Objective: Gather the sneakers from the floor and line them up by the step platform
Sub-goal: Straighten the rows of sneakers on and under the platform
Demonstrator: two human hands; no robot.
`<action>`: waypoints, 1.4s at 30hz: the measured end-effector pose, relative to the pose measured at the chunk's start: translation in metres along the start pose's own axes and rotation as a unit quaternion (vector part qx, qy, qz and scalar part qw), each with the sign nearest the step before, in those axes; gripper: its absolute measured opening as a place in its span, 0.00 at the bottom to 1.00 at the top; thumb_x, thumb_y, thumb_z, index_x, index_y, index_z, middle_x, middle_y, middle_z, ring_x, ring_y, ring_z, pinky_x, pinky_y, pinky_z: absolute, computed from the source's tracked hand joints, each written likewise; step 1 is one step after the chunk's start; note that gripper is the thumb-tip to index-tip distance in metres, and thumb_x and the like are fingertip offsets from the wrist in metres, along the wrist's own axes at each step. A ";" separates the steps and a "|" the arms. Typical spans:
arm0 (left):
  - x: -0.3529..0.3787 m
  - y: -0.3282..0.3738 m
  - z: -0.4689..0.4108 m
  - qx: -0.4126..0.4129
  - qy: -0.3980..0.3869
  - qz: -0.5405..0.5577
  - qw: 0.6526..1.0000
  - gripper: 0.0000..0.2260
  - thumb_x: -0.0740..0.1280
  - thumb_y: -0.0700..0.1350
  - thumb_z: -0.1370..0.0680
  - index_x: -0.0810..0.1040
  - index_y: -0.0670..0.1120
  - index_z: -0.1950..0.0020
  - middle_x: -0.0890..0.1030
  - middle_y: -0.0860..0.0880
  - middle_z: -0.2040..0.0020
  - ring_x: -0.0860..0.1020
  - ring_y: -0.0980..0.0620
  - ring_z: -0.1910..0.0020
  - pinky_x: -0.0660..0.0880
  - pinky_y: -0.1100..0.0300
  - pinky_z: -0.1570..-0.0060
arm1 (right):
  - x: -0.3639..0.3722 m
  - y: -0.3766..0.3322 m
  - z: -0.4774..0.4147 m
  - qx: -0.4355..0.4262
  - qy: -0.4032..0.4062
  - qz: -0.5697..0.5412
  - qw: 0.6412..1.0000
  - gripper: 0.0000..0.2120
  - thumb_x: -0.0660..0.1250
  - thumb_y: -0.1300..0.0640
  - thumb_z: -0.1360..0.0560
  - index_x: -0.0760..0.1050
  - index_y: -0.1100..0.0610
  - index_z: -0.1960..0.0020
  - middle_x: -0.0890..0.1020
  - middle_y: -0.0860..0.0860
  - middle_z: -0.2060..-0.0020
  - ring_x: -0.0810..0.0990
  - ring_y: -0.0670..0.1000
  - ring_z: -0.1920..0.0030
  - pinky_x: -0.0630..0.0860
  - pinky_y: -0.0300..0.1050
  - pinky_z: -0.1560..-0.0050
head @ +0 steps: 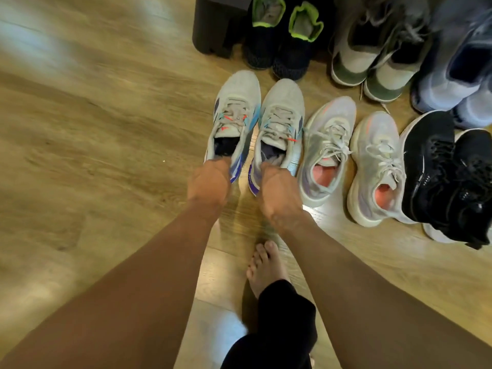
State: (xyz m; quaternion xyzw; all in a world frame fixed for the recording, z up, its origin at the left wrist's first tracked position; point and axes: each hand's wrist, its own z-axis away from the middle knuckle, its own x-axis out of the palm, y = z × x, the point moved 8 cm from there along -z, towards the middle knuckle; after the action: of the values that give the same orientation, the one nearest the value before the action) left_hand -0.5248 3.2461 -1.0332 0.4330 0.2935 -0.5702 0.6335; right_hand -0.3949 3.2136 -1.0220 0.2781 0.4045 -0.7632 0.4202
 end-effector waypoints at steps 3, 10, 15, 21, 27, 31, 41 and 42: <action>0.001 -0.002 0.000 0.013 -0.014 -0.001 1.000 0.10 0.61 0.41 0.20 0.74 0.44 0.39 0.79 0.39 0.47 0.78 0.39 0.48 0.74 0.49 0.49 | 0.012 -0.008 0.003 0.004 -0.008 0.009 1.000 0.18 0.56 0.72 0.26 0.71 0.60 0.39 0.80 0.61 0.50 0.80 0.63 0.49 0.68 0.47 0.58; -0.009 0.004 0.006 -0.032 -0.022 -0.019 0.999 0.12 0.61 0.44 0.20 0.72 0.46 0.38 0.78 0.41 0.43 0.78 0.38 0.47 0.70 0.52 0.55 | 0.001 -0.006 0.012 -0.011 -0.044 -0.016 0.999 0.17 0.60 0.65 0.24 0.68 0.57 0.37 0.77 0.57 0.43 0.78 0.60 0.45 0.76 0.51 0.50; -0.044 0.077 0.036 0.034 0.121 0.136 0.983 0.13 0.62 0.44 0.25 0.73 0.46 0.41 0.74 0.45 0.42 0.78 0.40 0.49 0.74 0.47 0.56 | -0.074 0.050 0.037 0.038 0.120 -0.069 0.990 0.20 0.60 0.56 0.22 0.66 0.53 0.31 0.72 0.54 0.36 0.76 0.60 0.43 0.74 0.53 0.50; 0.017 0.183 0.048 0.176 -0.022 0.084 0.981 0.18 0.62 0.50 0.23 0.71 0.48 0.34 0.73 0.48 0.37 0.78 0.43 0.46 0.75 0.49 0.51 | -0.084 0.169 0.067 0.211 0.063 0.001 0.975 0.19 0.62 0.56 0.23 0.65 0.58 0.34 0.71 0.56 0.36 0.74 0.60 0.40 0.72 0.52 0.49; 0.074 0.182 0.029 0.141 -0.116 -0.024 0.983 0.23 0.61 0.39 0.22 0.64 0.47 0.27 0.73 0.45 0.34 0.74 0.41 0.39 0.71 0.49 0.47 | -0.042 0.213 0.060 0.219 -0.022 0.017 0.975 0.14 0.58 0.65 0.22 0.68 0.59 0.36 0.77 0.61 0.43 0.76 0.62 0.43 0.72 0.49 0.50; 0.063 0.186 0.029 0.163 -0.064 0.026 0.984 0.09 0.60 0.36 0.24 0.74 0.45 0.46 0.76 0.42 0.56 0.77 0.39 0.52 0.65 0.54 0.61 | -0.050 0.199 0.045 0.194 0.031 0.016 0.980 0.12 0.58 0.66 0.23 0.73 0.59 0.41 0.78 0.61 0.48 0.78 0.62 0.48 0.69 0.46 0.59; 0.084 0.173 0.040 0.147 -0.160 -0.056 0.974 0.18 0.61 0.39 0.22 0.71 0.46 0.33 0.77 0.42 0.39 0.77 0.40 0.43 0.74 0.50 0.46 | -0.029 0.172 0.052 0.157 -0.038 -0.026 0.987 0.15 0.60 0.66 0.24 0.71 0.57 0.39 0.78 0.59 0.46 0.78 0.61 0.45 0.69 0.46 0.56; 0.076 0.174 0.044 0.140 -0.139 -0.063 0.978 0.17 0.61 0.41 0.22 0.71 0.47 0.33 0.76 0.43 0.38 0.77 0.40 0.43 0.74 0.49 0.48 | -0.033 0.171 0.055 0.141 -0.038 -0.032 0.989 0.14 0.61 0.64 0.24 0.70 0.56 0.40 0.78 0.58 0.46 0.78 0.60 0.46 0.69 0.46 0.56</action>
State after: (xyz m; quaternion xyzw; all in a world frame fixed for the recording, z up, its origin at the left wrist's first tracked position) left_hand -0.3466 3.1675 -1.0423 0.4151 0.1466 -0.6989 0.5637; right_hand -0.2349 3.1262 -1.0344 0.2921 0.2854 -0.8358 0.3670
